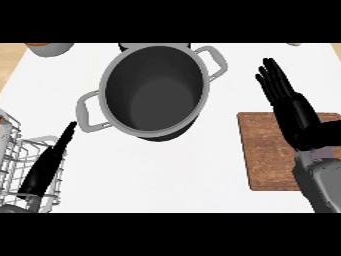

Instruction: Pick the eggplant from the cutting board and place it in the pot

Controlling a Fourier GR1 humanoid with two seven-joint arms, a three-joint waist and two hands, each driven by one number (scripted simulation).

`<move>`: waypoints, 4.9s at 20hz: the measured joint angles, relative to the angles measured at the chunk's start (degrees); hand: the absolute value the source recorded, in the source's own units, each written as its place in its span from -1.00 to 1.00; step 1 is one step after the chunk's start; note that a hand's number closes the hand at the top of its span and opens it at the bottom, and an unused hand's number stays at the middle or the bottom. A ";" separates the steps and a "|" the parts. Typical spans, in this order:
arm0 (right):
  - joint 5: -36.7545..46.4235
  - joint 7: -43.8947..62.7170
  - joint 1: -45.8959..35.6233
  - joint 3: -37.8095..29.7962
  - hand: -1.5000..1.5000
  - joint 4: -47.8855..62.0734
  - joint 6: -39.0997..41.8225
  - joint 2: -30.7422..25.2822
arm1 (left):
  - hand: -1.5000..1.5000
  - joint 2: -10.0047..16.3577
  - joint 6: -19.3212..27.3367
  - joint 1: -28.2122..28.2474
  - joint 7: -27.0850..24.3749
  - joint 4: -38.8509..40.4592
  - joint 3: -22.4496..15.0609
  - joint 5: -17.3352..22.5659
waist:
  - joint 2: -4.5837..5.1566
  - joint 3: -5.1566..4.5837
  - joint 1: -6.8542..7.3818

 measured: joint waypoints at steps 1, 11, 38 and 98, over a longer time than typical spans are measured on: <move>-0.15 1.66 -0.81 -0.59 1.00 1.65 -0.73 0.19 | 0.00 0.25 0.87 0.17 -0.59 -0.27 -0.31 -1.52 | -0.14 -0.04 -0.11; 9.84 24.52 5.79 -6.75 -1.00 24.92 -15.49 -16.18 | 0.00 0.92 1.19 -2.31 -2.04 -2.20 -0.56 -6.21 | 1.73 -1.44 1.72; 9.52 66.17 -20.99 4.22 -1.00 50.25 19.07 -25.97 | 0.00 -6.22 -3.54 -15.38 0.01 10.92 1.62 -11.14 | 1.01 -1.12 6.10; 11.39 58.40 -33.07 12.88 1.00 86.19 27.88 -12.78 | 0.00 -11.00 -11.24 -14.73 4.21 12.07 15.44 -18.68 | -0.26 -1.99 1.41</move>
